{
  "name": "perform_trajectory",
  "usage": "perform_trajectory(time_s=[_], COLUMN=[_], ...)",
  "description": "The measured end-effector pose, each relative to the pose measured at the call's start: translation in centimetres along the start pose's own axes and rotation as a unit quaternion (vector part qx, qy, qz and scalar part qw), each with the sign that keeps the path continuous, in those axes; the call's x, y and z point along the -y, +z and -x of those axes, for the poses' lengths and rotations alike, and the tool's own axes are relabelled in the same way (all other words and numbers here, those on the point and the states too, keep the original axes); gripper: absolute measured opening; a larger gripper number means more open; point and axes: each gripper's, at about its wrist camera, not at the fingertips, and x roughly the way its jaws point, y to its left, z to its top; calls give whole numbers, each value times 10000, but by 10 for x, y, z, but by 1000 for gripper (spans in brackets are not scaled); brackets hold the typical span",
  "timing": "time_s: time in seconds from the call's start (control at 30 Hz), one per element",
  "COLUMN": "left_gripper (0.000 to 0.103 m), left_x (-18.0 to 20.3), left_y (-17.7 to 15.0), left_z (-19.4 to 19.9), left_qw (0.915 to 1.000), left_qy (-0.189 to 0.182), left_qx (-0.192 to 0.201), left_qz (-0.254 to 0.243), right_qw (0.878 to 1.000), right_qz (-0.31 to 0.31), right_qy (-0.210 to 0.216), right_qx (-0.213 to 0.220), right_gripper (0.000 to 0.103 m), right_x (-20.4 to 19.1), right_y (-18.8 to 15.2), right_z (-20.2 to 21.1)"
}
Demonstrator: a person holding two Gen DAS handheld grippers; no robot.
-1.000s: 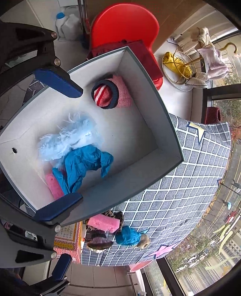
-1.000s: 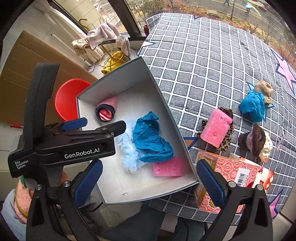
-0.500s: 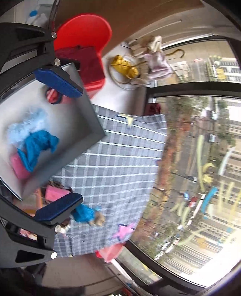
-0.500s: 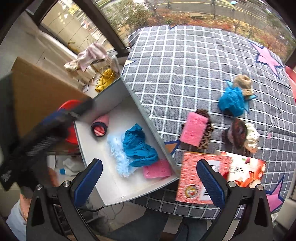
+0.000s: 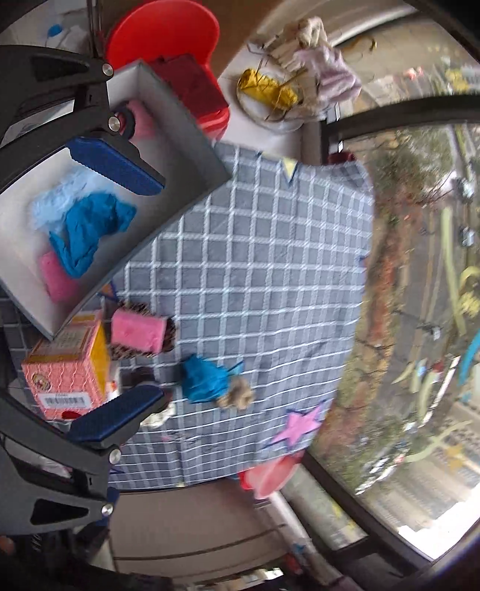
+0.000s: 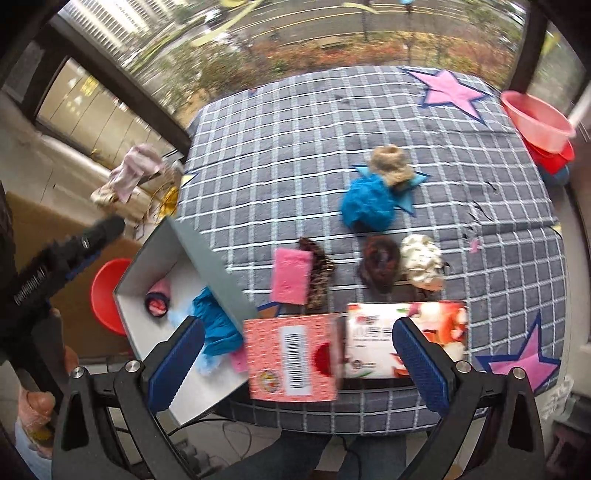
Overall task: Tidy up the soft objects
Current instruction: 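Move both grippers back over the mattress toward the remaining items, then grasp the blue cloth with the left gripper while the right gripper grasps the polka-dot scrunchie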
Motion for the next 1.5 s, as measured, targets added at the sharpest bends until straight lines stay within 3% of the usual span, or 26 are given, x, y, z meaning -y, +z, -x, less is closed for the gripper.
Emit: perform_trajectory(time_s=[0.17,0.4,0.53,0.67,0.8,0.93,1.1,1.27,1.4,1.5], left_gripper=[103,103,103,103,103,103,103,103,103,103], left_x=[49,95,115,135,147,144,134,109,95,97], left_y=[3,30,44,52,56,54,53,64,71,74], left_z=[-42,-90,-136,-179,-213,-241,-257,-249,-235,-226], left_qw=[9973,9894,9820,9751,9708,9635,9585,9558,9623,9675], left_qy=[-10,135,253,447,739,1017,1320,1927,1607,1413], left_qx=[-680,-1434,-1870,-2164,-2273,-2456,-2490,-2149,-2053,-1984], left_qz=[-262,-164,113,191,184,319,438,559,772,681], right_qw=[9987,9949,9909,9888,9865,9833,9848,9829,9840,9912], right_qz=[-423,-519,-400,-355,30,429,543,440,68,-351], right_qy=[-206,-457,-638,-476,-234,-248,-705,-1359,-1495,-998], right_qx=[-170,-733,-1111,-1372,-1623,-1749,-1491,-1162,-971,-799], right_gripper=[102,102,102,102,102,102,102,102,102,102], right_x=[62,135,162,176,168,155,161,197,232,250], right_y=[13,37,43,47,53,61,70,86,95,97], right_z=[-11,-52,-85,-113,-145,-171,-179,-165,-149,-132])
